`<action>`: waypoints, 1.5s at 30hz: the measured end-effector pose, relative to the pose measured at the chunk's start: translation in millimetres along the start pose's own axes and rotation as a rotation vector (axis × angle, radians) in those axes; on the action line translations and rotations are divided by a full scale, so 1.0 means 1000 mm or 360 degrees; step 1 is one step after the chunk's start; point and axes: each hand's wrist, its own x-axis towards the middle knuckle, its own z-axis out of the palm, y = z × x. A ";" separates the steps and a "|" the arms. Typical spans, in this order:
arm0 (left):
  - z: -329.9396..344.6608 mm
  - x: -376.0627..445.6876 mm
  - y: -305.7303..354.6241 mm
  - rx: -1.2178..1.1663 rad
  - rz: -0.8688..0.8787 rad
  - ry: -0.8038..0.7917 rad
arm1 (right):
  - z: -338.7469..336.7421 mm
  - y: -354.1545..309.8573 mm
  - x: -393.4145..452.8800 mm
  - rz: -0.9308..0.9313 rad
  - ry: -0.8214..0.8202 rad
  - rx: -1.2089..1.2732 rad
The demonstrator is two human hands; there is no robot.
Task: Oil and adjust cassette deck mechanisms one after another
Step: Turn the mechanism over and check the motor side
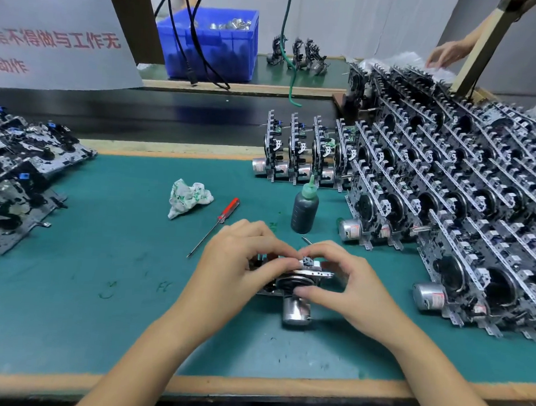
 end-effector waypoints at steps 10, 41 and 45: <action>0.002 0.000 -0.005 0.0038 0.0028 -0.0011 | 0.004 0.006 0.004 -0.0040 0.0010 0.0077; 0.006 0.000 -0.008 0.0079 0.0053 0.0012 | 0.006 0.013 -0.038 -0.0214 0.0457 -0.1392; 0.006 0.000 -0.009 0.0058 0.0066 0.0027 | 0.002 0.002 -0.029 -0.0066 0.0371 -0.0873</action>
